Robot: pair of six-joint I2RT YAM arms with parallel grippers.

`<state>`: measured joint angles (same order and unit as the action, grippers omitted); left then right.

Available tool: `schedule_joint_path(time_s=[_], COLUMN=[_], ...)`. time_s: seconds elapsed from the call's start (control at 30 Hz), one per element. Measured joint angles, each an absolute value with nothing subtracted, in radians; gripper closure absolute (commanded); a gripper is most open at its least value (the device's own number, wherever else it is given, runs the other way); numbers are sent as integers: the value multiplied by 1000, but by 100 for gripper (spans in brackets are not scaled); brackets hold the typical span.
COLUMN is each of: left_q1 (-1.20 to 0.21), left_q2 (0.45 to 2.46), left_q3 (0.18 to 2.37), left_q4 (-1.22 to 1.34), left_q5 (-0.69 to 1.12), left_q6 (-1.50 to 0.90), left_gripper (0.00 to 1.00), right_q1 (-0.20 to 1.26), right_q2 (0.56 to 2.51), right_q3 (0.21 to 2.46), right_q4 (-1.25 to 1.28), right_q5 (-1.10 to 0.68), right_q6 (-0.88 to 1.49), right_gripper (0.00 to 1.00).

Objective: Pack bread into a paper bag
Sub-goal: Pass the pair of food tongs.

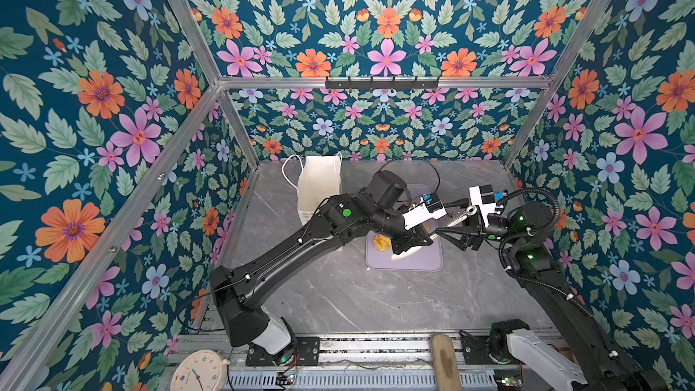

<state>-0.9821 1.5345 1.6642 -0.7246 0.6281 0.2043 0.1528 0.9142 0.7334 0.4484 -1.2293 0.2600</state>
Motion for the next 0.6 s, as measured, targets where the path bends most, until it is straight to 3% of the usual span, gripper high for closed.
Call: schedule_joint_path(time_s=[0.27,0.33,0.6], left_q1=[-982,-982,-982], left_q2=[1496,1494,1496], left_q3=[1633,1630,1631], left_q4=[-693,-687,-680], left_q5=[632,631,632], left_q6=[187,185,178], left_gripper=[100,100,100], right_q1=[156,155,155], right_q2=[908,907,902], right_q3=[730,730,730], right_q4=[504,514,523], right_q5=[-1260,-1265,-1283], right_q6=[294,300,323], right_gripper=[38,45,54])
